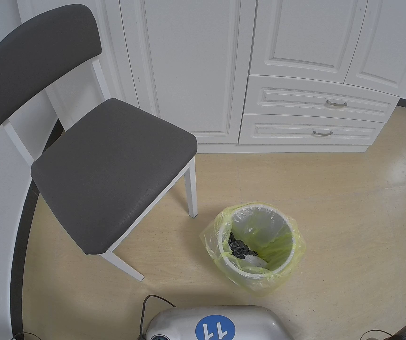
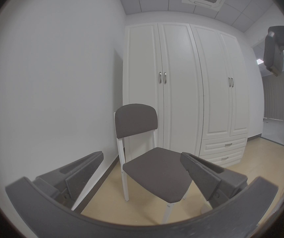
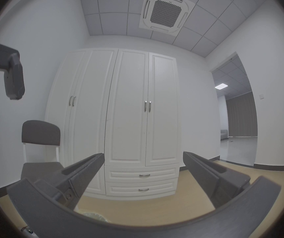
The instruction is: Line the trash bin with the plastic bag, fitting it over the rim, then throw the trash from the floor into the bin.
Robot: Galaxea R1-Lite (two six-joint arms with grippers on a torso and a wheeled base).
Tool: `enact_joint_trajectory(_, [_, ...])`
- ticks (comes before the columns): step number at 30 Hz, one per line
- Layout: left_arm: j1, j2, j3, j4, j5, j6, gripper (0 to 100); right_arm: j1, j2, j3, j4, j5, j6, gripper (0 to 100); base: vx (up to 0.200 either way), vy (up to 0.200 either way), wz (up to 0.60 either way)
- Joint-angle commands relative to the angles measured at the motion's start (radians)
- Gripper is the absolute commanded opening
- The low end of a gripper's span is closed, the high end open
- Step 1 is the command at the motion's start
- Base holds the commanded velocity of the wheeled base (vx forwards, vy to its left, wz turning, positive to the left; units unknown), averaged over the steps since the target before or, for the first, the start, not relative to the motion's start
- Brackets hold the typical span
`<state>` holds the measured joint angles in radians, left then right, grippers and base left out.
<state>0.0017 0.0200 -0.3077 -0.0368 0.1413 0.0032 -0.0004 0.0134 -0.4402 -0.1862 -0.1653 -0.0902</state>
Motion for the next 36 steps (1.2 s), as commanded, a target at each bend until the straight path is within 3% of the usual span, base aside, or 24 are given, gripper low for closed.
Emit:
enact_joint_trajectory(1, [0.001,-0.02,0.015,-0.057,0.012,-0.003,100,-0.001,-0.013,-0.066,-0.001,-0.02,0.01,100,0.0,0.0,0.0])
enact_joint_trajectory(9, [0.0,-0.018,0.157,-0.339,0.027,-0.005,100,-0.001,-0.013,-0.157,-0.032,-0.06,0.018,100,0.0,0.0,0.0])
enact_joint_trajectory(11, [0.0,-0.018,0.286,-0.538,0.024,-0.002,100,-0.001,-0.013,-0.112,-0.156,-0.079,0.015,100,0.0,0.0,0.0])
enact_joint_trajectory(13, [0.0,-0.018,0.308,-0.575,0.017,-0.011,100,-0.001,-0.013,-0.046,-0.24,-0.079,0.009,100,0.0,0.0,0.0])
enact_joint_trajectory(20, [0.0,-0.018,0.306,-0.371,0.029,-0.051,100,-0.001,-0.013,0.189,-0.492,-0.102,-0.036,100,0.0,0.0,0.0])
enact_joint_trajectory(28, [0.0,-0.018,0.306,-0.149,0.038,-0.052,100,-0.001,-0.013,0.408,-0.625,-0.103,-0.065,100,0.0,0.0,0.0])
enact_joint_trajectory(33, [0.0,-0.018,0.3,-0.005,0.043,-0.072,100,-0.001,-0.013,0.44,-0.595,-0.099,-0.074,100,0.0,0.0,0.0])
enact_joint_trajectory(36, [0.0,-0.018,0.303,-0.002,0.034,-0.084,100,-0.001,-0.013,0.44,-0.559,-0.094,-0.074,100,0.0,0.0,0.0])
